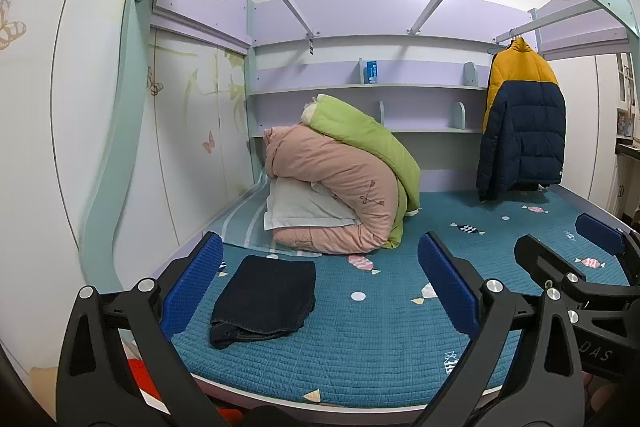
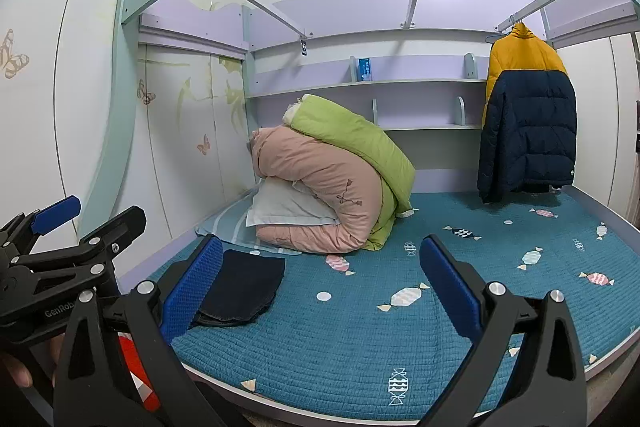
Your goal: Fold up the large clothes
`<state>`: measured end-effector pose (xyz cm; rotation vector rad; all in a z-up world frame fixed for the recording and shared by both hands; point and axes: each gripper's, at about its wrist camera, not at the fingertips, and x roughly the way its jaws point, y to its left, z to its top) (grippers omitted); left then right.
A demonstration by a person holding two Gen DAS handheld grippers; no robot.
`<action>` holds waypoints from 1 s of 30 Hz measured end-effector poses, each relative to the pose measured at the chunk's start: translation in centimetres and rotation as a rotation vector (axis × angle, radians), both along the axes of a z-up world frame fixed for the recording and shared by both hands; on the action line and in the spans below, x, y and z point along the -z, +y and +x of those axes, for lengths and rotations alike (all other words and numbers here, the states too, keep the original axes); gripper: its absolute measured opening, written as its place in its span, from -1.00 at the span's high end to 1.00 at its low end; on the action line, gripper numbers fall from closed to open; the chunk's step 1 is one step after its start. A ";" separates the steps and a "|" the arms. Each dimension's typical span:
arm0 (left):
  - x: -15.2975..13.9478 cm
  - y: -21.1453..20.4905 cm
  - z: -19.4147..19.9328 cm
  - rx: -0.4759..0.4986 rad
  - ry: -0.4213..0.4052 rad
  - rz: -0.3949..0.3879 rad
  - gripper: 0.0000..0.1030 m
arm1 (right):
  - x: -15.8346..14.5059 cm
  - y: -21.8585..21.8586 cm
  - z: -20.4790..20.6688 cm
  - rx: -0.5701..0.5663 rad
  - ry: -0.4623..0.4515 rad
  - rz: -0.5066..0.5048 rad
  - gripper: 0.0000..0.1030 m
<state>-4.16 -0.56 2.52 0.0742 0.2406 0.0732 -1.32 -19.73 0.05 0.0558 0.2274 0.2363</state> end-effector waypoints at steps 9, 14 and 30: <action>0.1 0.0 0.0 0.000 0.003 0.000 -0.90 | 0.0 0.0 0.0 -0.002 0.002 0.000 -0.85; 0.0 0.0 0.0 -0.003 0.001 0.001 -0.90 | 0.0 0.1 0.0 -0.001 0.002 0.000 -0.85; 0.0 -0.1 0.0 -0.005 0.001 0.000 -0.90 | 0.2 0.2 0.1 0.002 0.003 -0.001 -0.85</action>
